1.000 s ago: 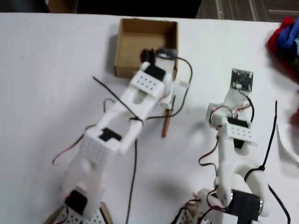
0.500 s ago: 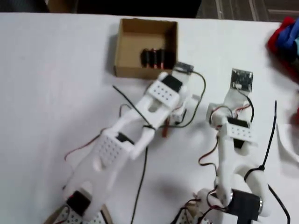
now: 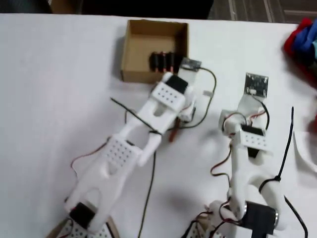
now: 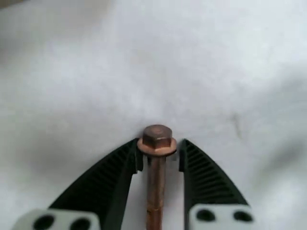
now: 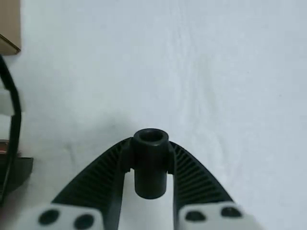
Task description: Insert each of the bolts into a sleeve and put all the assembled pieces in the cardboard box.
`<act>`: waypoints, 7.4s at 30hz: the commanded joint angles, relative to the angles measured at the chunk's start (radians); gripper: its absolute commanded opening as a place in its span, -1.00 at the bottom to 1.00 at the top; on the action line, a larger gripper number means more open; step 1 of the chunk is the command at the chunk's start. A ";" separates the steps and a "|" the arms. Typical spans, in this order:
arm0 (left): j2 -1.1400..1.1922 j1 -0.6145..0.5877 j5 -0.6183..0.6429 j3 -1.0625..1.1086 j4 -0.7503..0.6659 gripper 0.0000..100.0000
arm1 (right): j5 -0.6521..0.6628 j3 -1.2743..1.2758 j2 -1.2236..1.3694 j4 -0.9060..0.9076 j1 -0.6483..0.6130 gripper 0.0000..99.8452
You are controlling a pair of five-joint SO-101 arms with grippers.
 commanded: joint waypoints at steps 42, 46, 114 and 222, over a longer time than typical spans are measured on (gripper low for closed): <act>-0.933 0.005 -0.005 0.160 0.207 -0.95 | -0.009 -0.032 -0.044 -0.019 0.004 -0.96; -1.162 0.005 -0.006 0.463 0.127 -0.95 | -0.009 -0.032 -0.044 -0.019 0.002 -0.96; -1.499 0.127 -0.158 1.785 -1.754 -0.95 | -0.008 0.514 0.550 -2.209 -0.318 -0.96; -2.143 -0.433 -0.219 2.207 -0.891 -0.54 | -0.003 0.483 0.490 -2.164 -0.460 -0.96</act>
